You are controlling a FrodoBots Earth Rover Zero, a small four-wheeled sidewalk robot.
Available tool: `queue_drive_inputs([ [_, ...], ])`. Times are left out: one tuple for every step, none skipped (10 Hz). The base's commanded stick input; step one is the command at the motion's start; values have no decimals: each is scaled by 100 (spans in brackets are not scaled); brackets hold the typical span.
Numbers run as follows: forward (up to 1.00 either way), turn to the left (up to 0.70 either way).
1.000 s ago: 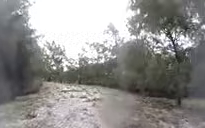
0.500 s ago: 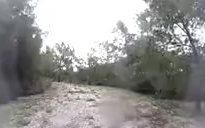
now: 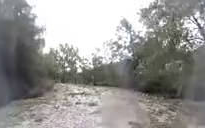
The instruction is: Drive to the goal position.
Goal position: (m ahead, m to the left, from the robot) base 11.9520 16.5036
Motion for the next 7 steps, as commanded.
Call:
queue_drive_inputs([
  [70, 0],
  [70, 35],
  [70, 35],
  [70, 22],
  [70, 4],
  [70, 0],
  [70, 0],
])
